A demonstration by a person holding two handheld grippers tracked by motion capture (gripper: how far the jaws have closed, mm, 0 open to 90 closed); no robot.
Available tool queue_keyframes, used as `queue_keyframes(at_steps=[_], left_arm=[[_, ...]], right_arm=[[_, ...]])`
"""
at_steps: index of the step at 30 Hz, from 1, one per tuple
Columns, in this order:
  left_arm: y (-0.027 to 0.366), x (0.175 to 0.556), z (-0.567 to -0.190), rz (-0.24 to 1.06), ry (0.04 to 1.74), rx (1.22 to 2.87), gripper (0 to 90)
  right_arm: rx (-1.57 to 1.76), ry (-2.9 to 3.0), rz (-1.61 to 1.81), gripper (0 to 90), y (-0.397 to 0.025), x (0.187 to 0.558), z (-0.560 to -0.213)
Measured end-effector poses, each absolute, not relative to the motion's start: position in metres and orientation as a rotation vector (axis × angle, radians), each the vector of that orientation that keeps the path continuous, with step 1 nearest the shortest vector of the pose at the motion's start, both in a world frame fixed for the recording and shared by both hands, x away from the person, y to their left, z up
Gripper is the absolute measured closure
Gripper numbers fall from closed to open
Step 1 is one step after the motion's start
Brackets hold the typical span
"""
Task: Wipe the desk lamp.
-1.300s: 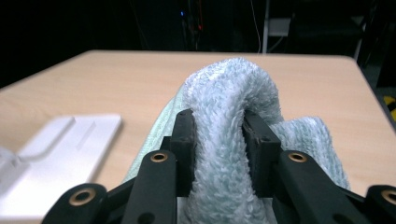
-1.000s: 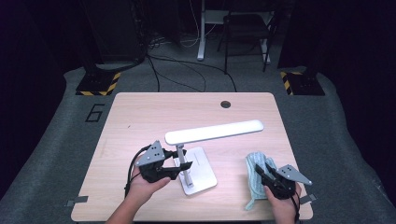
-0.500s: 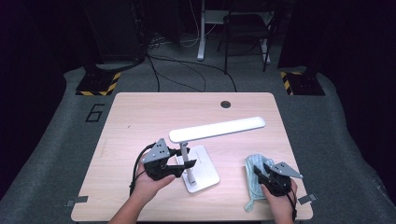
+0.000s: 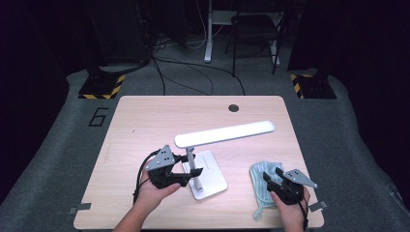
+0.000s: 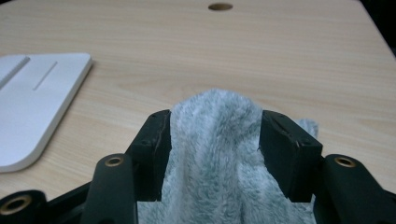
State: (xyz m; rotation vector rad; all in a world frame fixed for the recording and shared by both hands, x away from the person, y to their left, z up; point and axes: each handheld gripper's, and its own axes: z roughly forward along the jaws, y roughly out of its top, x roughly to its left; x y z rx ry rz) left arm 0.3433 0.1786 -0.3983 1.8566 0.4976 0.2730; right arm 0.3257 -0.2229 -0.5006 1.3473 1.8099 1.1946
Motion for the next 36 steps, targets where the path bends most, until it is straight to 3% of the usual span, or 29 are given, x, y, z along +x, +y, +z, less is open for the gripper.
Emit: queue_keyframes(at_steps=[8,12,36], left_arm=[[0.182,0.343,-0.398,0.239,0.447,1.870,44.4],[0.181,0.342,-0.397,0.249,0.458,1.872,51.3],[0.187,0.332,-0.396,0.354,0.534,1.868,52.6]], right_arm=[[1.309,1.793,1.234,43.5,-0.218,0.319,-0.496],[1.328,1.799,1.232,43.5,-0.219,0.320,-0.497],[1.372,1.783,1.259,43.7,-0.225,0.322,-0.499]])
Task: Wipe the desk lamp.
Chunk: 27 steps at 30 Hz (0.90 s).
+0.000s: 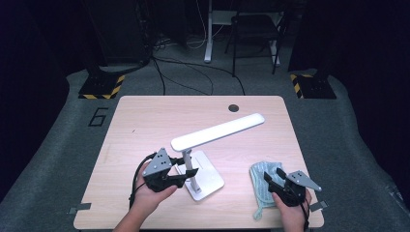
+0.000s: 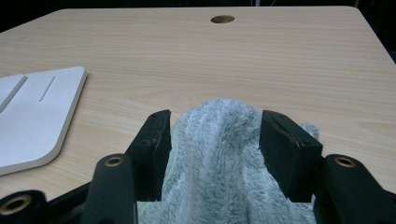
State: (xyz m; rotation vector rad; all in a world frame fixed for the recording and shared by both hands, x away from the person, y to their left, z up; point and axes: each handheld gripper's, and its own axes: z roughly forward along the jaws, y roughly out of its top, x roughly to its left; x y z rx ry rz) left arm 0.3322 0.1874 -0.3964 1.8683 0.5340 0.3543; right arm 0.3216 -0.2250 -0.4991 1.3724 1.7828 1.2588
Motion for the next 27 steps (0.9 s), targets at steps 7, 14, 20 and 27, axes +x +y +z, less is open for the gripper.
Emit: queue_keyframes(at_steps=[7,14,20,27], left_arm=[[0.185,0.339,-0.395,0.368,0.566,1.868,52.5],[0.170,0.336,-0.394,0.398,0.603,1.874,52.4],[0.170,0.334,-0.394,0.323,0.557,1.883,50.8],[0.168,0.330,-0.393,0.251,0.440,1.918,47.5]], right_arm=[[1.372,1.779,1.256,43.8,-0.225,0.321,-0.499],[1.342,1.793,1.266,43.9,-0.218,0.318,-0.494],[1.230,1.821,1.296,44.7,-0.201,0.313,-0.476],[1.087,1.897,1.347,45.3,-0.170,0.306,-0.457]])
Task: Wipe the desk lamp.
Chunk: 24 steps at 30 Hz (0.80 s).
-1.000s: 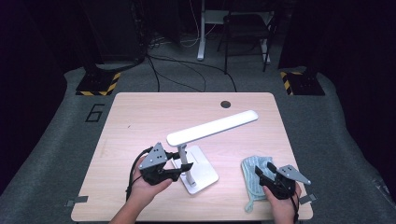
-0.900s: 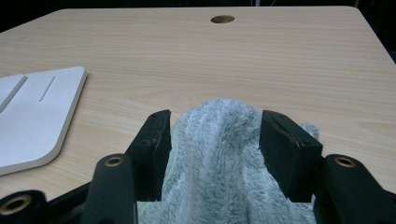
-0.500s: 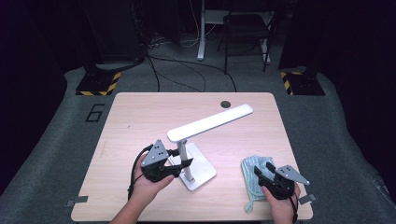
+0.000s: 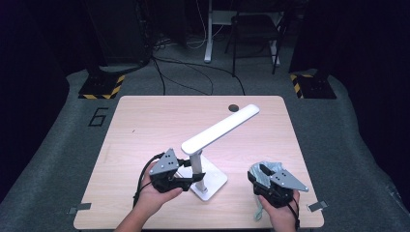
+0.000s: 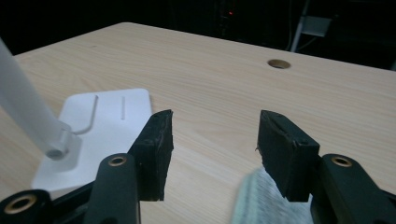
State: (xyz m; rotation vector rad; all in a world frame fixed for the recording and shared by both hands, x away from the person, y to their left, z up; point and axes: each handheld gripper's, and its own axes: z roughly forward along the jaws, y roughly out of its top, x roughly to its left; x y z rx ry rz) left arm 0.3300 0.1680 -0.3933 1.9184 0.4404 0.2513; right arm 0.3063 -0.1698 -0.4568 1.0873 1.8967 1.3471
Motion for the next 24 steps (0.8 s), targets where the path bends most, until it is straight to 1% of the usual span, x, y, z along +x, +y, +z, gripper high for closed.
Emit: queue_keyframes(at_steps=[4,6,9,15,22,24], left_arm=[[0.163,0.332,-0.395,0.195,0.359,1.925,51.5],[0.160,0.336,-0.397,0.196,0.344,1.926,54.8],[0.154,0.340,-0.397,0.184,0.326,1.921,56.3],[0.143,0.343,-0.395,0.210,0.313,1.939,58.6],[0.141,0.338,-0.394,0.249,0.336,1.947,59.3],[0.140,0.336,-0.394,0.227,0.325,1.950,59.8]], right_arm=[[1.049,1.931,1.368,45.3,-0.158,0.304,-0.455],[1.039,1.949,1.362,45.5,-0.155,0.303,-0.456],[1.050,1.952,1.358,45.5,-0.157,0.304,-0.460],[1.122,1.907,1.362,45.5,-0.175,0.307,-0.464],[1.216,1.845,1.350,45.4,-0.199,0.308,-0.470],[1.238,1.832,1.355,45.3,-0.203,0.307,-0.473]])
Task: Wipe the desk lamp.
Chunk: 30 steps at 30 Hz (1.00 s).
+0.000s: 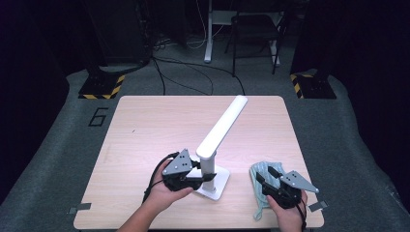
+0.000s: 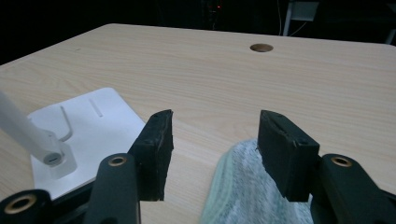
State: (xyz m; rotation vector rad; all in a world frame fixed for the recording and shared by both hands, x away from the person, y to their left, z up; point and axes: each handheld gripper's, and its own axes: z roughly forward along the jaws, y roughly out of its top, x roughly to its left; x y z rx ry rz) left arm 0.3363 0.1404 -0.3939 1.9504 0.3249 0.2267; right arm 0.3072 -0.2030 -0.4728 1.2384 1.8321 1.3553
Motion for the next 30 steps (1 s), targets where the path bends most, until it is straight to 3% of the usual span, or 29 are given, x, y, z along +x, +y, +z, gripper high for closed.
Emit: queue_keyframes(at_steps=[6,14,20,30], left_arm=[[0.143,0.333,-0.394,0.172,0.249,1.958,60.1],[0.134,0.332,-0.395,0.176,0.211,1.959,67.3],[0.132,0.340,-0.395,0.242,0.300,1.947,75.2],[0.115,0.340,-0.394,0.343,0.408,1.944,76.2]], right_arm=[[1.269,1.800,1.361,45.1,-0.211,0.306,-0.477],[1.307,1.776,1.346,45.0,-0.219,0.305,-0.480],[1.311,1.771,1.331,45.0,-0.222,0.307,-0.483],[1.347,1.750,1.336,44.9,-0.227,0.309,-0.487]])
